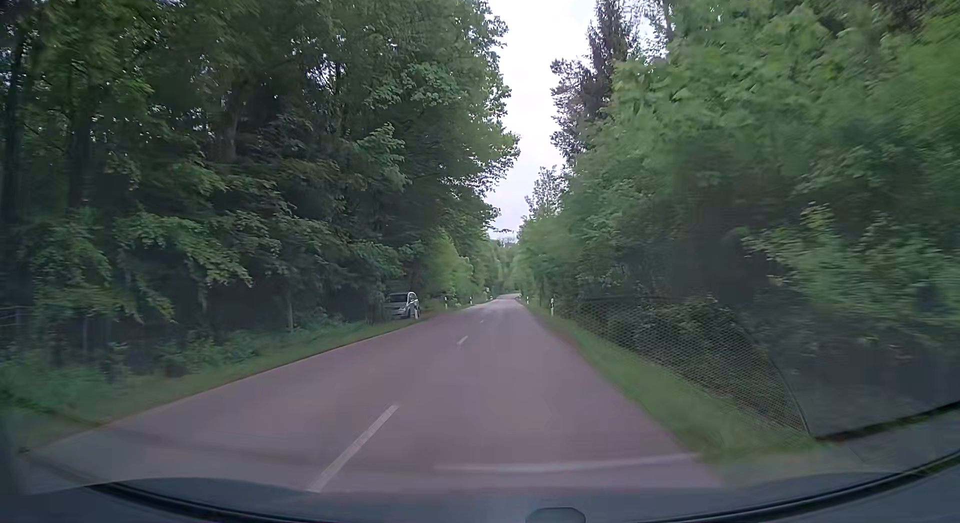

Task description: Follow the waypoints while adhering to traffic rules and regulations

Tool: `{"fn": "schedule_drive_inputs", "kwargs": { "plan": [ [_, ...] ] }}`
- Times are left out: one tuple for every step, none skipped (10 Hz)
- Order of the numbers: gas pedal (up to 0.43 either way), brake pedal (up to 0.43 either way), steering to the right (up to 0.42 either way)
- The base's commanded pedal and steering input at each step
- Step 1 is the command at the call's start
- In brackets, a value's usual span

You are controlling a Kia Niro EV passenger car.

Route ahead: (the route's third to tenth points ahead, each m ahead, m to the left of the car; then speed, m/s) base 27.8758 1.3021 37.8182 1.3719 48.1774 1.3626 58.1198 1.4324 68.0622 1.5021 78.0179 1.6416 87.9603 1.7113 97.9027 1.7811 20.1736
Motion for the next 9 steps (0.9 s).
{"fn": "schedule_drive_inputs", "kwargs": {
  "plan": [
    [0.0, 0.061, -0.005],
    [0.0, 0.14, -0.004],
    [0.0, 0.146, -0.004],
    [0.0, 0.152, -0.004],
    [0.0, 0.152, -0.004],
    [0.0, 0.152, -0.003],
    [0.0, 0.159, -0.001],
    [0.0, 0.159, -0.001],
    [0.0, 0.159, 0.0]
  ]
}}
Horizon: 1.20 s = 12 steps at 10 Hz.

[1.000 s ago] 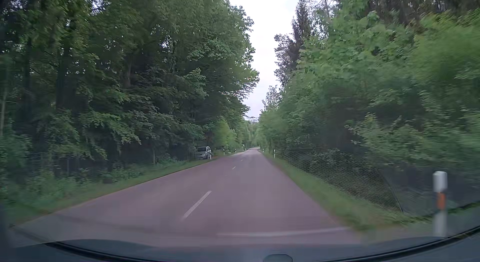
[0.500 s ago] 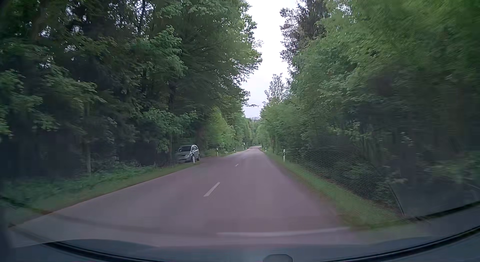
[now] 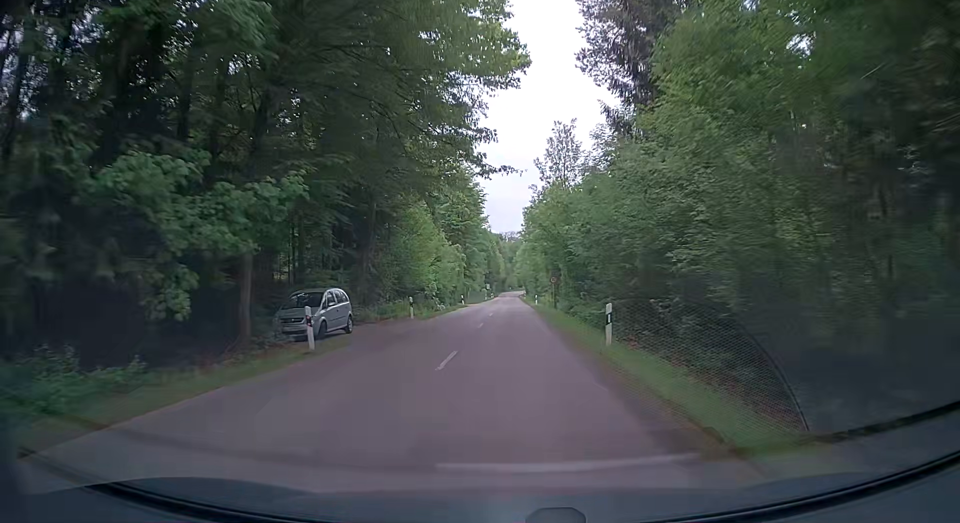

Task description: Follow the waypoints while adhering to traffic rules and regulations

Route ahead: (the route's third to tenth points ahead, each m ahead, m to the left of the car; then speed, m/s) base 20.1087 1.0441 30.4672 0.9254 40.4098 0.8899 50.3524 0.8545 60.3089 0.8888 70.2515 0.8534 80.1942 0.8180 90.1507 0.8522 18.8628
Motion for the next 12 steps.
{"fn": "schedule_drive_inputs", "kwargs": {
  "plan": [
    [0.0, 0.159, 0.0],
    [0.0, 0.165, -0.001],
    [0.0, 0.165, 0.0],
    [0.0, 0.159, 0.0],
    [0.0, 0.165, 0.0],
    [0.0, 0.165, 0.0],
    [0.0, 0.159, 0.0],
    [0.0, 0.165, -0.001],
    [0.0, 0.165, 0.0],
    [0.0, 0.152, 0.0],
    [0.0, 0.134, -0.001],
    [0.0, 0.006, -0.001]
  ]
}}
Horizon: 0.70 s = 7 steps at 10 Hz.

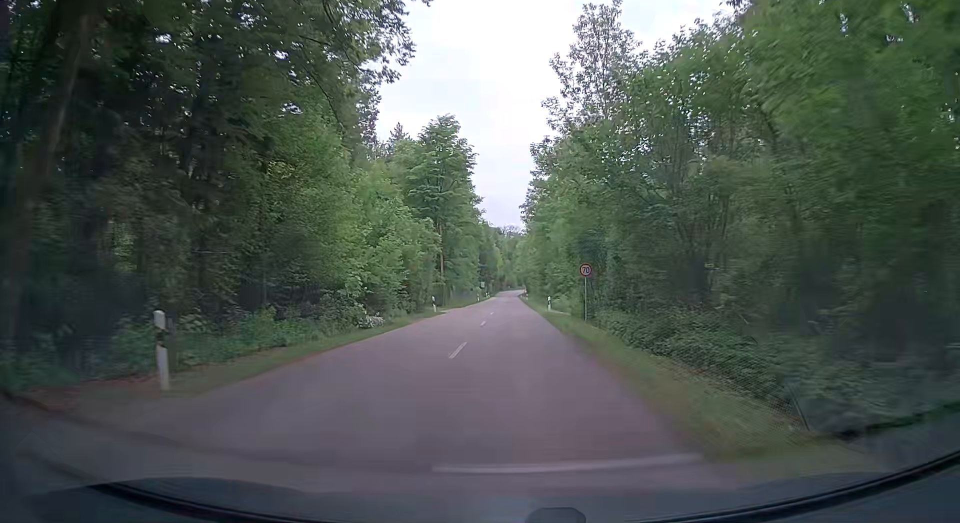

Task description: Follow the waypoints while adhering to traffic rules and regulations

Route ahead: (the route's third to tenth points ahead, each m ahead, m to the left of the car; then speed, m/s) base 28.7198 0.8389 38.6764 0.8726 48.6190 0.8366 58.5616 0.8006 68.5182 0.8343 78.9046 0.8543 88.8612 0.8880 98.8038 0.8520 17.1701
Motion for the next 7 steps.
{"fn": "schedule_drive_inputs", "kwargs": {
  "plan": [
    [0.0, 0.0, -0.001],
    [0.0, 0.0, -0.001],
    [0.0, 0.0, -0.002],
    [0.0, 0.0, -0.002],
    [0.0, 0.0, 0.0],
    [0.0, 0.0, 0.001],
    [0.0, 0.0, 0.002]
  ]
}}
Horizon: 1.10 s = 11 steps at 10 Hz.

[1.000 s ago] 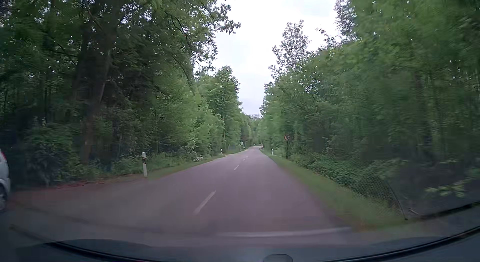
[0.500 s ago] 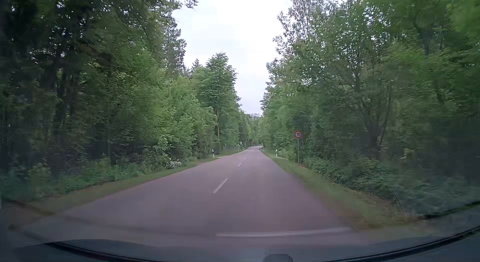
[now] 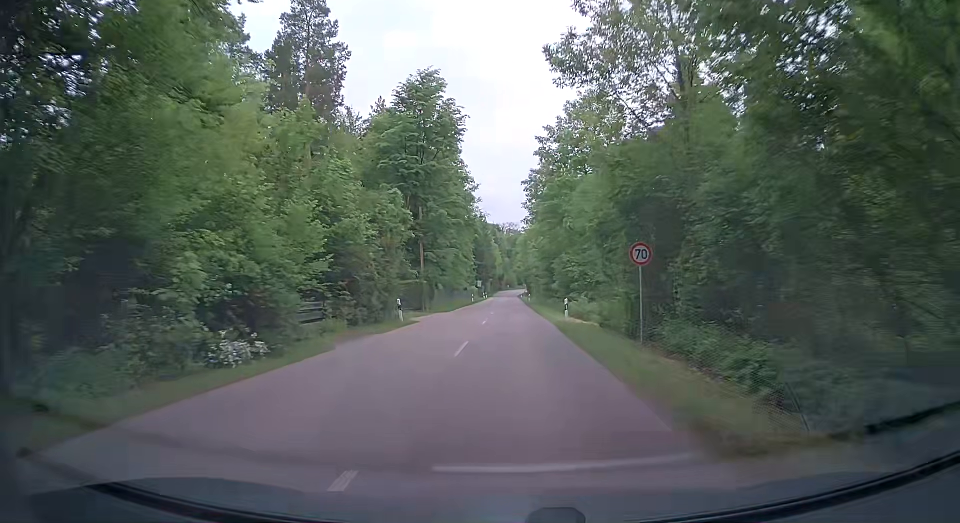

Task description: Follow the waypoints while adhering to traffic rules and regulations

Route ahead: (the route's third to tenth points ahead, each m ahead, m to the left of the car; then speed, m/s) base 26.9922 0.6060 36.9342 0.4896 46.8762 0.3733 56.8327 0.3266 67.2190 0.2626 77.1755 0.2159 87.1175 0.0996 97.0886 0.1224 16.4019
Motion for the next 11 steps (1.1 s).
{"fn": "schedule_drive_inputs", "kwargs": {
  "plan": [
    [0.0, 0.0, 0.002],
    [0.0, 0.0, 0.002],
    [0.02, 0.0, 0.001],
    [0.067, 0.0, 0.0],
    [0.079, 0.0, -0.002],
    [0.079, 0.0, -0.003],
    [0.079, 0.0, -0.003],
    [0.079, 0.0, -0.003],
    [0.067, 0.0, -0.002],
    [0.067, 0.0, -0.001],
    [0.067, 0.0, -0.002]
  ]
}}
